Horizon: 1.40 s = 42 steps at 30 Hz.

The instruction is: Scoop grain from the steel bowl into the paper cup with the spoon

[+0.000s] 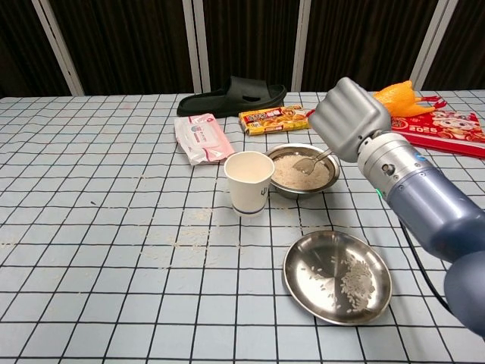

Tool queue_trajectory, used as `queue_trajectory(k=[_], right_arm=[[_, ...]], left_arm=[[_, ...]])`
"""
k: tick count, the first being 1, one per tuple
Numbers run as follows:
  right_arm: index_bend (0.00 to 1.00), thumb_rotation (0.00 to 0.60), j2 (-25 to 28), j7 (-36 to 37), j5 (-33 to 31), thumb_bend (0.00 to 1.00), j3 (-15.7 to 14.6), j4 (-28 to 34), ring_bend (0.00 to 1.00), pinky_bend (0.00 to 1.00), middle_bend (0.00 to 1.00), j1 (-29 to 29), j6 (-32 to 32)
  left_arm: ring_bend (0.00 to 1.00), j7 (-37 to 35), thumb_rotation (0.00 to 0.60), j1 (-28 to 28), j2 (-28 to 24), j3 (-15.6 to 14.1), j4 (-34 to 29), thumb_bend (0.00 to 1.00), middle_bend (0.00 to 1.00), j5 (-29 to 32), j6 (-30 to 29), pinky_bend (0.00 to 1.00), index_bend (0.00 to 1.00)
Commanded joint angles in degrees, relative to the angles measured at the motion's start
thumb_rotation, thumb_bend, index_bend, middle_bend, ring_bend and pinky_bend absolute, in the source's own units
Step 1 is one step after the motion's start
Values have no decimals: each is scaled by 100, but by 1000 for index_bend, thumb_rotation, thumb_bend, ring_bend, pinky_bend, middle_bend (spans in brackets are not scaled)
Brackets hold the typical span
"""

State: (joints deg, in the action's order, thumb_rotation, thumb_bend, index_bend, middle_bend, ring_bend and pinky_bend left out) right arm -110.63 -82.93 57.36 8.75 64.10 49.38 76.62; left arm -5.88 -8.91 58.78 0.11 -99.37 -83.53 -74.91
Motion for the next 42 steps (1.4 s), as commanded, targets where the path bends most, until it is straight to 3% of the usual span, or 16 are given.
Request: queue_trajectory(k=[1, 6, 17, 31, 42], right_arm=[[698, 600, -58, 141, -56, 656, 52, 29, 979, 1000, 902, -38, -88], [710, 600, -130, 423, -262, 659, 306, 165, 979, 1000, 902, -91, -179], [710, 600, -92, 928, -1162, 662, 1170, 711, 979, 1000, 902, -261, -192], [716, 600, 300, 881, -1441, 662, 1304, 1247, 980, 1000, 902, -299, -34], [722, 600, 477, 786, -2058, 663, 1560, 1759, 979, 1000, 902, -287, 81]], left_arm=[[0, -18, 600, -6, -14, 3, -10, 0, 0, 26, 20, 0, 0], [0, -1, 600, -15, -21, -5, -18, 0, 0, 34, 44, 0, 0], [0, -21, 600, -36, -22, 9, -36, 0, 0, 99, 93, 0, 0], [0, 64, 600, -39, 0, 23, -45, 0, 0, 157, 88, 0, 0], [0, 84, 600, -43, 2, 21, -48, 0, 0, 167, 94, 0, 0]])
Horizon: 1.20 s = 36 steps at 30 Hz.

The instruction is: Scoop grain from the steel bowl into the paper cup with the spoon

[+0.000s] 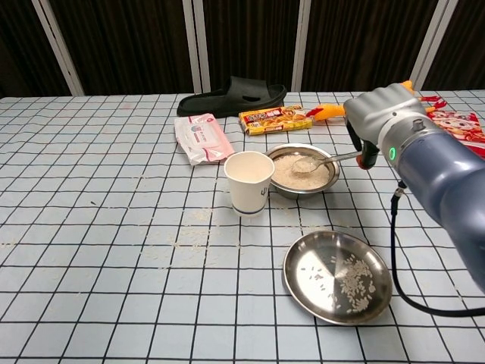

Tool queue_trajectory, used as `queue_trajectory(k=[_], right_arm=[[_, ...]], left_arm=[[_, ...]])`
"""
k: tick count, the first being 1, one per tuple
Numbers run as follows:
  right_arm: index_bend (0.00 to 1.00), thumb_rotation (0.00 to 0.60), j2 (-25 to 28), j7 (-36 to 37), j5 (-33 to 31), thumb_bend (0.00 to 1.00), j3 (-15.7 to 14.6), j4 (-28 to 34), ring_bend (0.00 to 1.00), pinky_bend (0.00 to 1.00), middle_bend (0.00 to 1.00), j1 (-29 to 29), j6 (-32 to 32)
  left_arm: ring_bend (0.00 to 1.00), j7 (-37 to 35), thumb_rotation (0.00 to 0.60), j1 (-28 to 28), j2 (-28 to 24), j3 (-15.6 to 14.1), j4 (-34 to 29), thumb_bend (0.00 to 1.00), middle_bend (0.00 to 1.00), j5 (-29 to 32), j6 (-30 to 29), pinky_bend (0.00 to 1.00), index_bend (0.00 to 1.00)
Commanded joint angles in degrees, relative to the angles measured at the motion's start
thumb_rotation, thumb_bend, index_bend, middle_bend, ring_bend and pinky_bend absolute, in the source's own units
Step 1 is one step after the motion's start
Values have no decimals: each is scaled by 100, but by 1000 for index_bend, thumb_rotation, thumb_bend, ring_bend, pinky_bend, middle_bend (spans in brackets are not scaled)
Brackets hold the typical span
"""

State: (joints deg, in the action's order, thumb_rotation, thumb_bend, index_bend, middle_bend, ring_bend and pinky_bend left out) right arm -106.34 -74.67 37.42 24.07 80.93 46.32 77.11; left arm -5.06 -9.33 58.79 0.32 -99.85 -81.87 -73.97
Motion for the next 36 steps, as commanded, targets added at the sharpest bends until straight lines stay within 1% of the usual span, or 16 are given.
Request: queue_trajectory(k=[1, 5, 10, 19, 28, 31, 36], right_arm=[[722, 600, 65, -60, -88, 663, 25, 107, 979, 1000, 902, 28, 46], [732, 600, 110, -137, -248, 663, 20, 209, 979, 1000, 902, 56, 116], [733, 600, 108, -124, -599, 664, 112, 325, 979, 1000, 902, 57, 179], [734, 600, 253, -111, -871, 676, 213, 640, 979, 1000, 902, 123, 301], [739, 600, 394, -151, -1267, 677, 397, 1112, 979, 1000, 902, 201, 544], [741, 600, 430, -177, -1412, 677, 517, 1294, 979, 1000, 902, 249, 662], [743, 600, 501, -358, -1574, 679, 631, 1565, 979, 1000, 902, 411, 916]], left_arm=[[0, 2, 600, -1, 0, 0, -1, 0, 0, -1, 0, 0, 0], [0, -4, 600, 1, 0, -1, 3, 0, 0, -3, -5, 0, 0], [0, 0, 600, 3, -2, -7, 1, 0, 0, -12, -8, 0, 0], [0, 30, 600, 2, 0, -5, -1, 0, 0, 6, -7, 0, 0], [0, 42, 600, -3, -4, -3, -13, 0, 0, 9, -4, 0, 0], [0, 26, 600, -4, -11, -2, -17, 0, 0, 7, -3, 0, 0], [0, -14, 600, -7, -28, -6, -18, 0, 0, -13, 0, 0, 0]])
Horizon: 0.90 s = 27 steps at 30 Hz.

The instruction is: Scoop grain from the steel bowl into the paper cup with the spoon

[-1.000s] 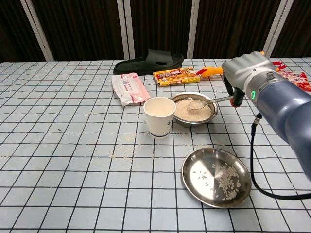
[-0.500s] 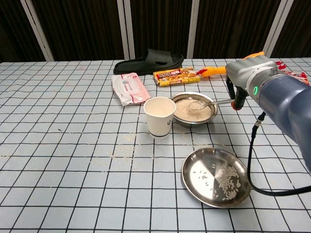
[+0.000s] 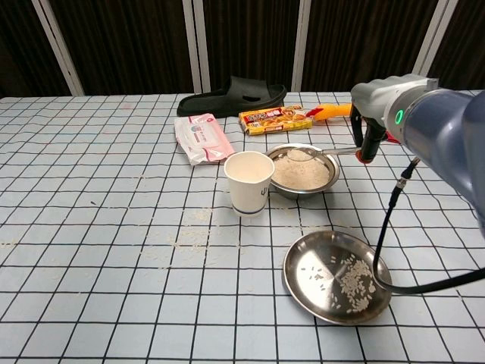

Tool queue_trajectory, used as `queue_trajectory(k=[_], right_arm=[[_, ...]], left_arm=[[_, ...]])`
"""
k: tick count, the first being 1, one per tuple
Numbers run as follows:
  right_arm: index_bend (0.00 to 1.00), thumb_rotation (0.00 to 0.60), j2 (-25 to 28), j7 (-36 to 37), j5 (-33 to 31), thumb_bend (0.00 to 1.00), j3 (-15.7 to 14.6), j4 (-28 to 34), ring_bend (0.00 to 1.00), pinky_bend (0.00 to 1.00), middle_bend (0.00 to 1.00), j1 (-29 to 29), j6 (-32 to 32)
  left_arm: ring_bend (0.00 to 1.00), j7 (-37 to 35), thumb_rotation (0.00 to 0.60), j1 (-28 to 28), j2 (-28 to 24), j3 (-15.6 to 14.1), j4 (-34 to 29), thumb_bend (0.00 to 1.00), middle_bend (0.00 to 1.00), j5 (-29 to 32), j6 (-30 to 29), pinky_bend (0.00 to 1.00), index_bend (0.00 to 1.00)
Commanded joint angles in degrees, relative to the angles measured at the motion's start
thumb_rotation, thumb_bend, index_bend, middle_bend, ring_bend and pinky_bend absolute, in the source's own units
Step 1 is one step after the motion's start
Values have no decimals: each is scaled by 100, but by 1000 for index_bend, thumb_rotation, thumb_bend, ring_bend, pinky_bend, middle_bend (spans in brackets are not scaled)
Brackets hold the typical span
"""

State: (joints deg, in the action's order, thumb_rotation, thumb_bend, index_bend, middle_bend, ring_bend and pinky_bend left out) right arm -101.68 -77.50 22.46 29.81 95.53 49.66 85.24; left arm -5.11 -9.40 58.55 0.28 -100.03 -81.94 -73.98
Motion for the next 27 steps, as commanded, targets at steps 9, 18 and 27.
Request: queue_trajectory(k=[9, 18, 27], right_arm=[[743, 600, 20, -266, -272, 678, 134, 536, 979, 1000, 902, 361, 564], [750, 600, -158, -396, -315, 679, 52, 836, 979, 1000, 902, 652, 1051], [750, 600, -483, -268, -103, 679, -237, 651, 979, 1000, 902, 869, 1174]], left_arm=[[0, -73, 600, -5, -33, -3, 0, 0, 0, -6, 16, 0, 0], [0, -89, 600, -9, -44, -8, -9, 0, 0, -13, 25, 0, 0], [0, -78, 600, -24, -41, 9, -31, 0, 0, 63, 69, 0, 0]])
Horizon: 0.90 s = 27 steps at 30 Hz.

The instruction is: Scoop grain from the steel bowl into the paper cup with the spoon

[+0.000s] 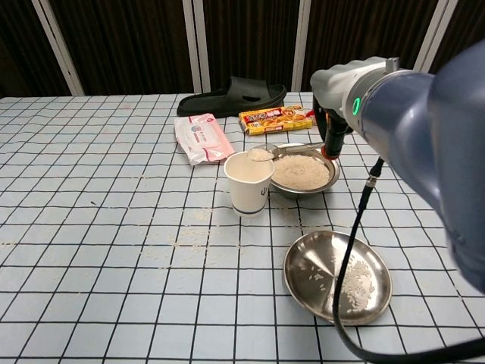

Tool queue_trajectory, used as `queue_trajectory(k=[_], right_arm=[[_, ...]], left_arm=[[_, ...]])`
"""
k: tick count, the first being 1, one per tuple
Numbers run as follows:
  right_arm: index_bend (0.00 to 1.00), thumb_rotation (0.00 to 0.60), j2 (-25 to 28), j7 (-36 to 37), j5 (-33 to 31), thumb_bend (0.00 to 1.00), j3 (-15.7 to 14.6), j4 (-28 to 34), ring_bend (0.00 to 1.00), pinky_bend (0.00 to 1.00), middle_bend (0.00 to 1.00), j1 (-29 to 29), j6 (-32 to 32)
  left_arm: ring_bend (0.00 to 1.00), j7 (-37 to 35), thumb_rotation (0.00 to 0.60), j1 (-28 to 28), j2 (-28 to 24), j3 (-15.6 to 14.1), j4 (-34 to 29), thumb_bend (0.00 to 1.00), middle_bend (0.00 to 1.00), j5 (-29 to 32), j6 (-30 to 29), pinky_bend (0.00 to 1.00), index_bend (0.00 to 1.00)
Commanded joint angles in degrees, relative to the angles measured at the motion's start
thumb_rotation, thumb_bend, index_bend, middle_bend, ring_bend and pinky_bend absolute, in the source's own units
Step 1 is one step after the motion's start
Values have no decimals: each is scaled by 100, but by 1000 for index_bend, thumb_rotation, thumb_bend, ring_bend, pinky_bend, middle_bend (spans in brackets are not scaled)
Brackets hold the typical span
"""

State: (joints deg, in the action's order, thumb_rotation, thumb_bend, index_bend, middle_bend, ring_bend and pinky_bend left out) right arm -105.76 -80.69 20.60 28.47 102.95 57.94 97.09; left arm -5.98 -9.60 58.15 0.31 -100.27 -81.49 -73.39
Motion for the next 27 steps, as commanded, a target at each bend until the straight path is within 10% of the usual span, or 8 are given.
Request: queue_trajectory(k=[1, 27], right_arm=[[750, 600, -102, 67, 126, 679, -162, -137, 979, 1000, 902, 51, -19], [750, 600, -376, 504, 1944, 679, -1692, -1496, 979, 1000, 902, 67, -486]], left_arm=[[0, 13, 600, -6, -2, 7, -8, 0, 0, 28, 16, 0, 0], [0, 112, 600, -34, -56, 8, -70, 0, 0, 189, 143, 0, 0]])
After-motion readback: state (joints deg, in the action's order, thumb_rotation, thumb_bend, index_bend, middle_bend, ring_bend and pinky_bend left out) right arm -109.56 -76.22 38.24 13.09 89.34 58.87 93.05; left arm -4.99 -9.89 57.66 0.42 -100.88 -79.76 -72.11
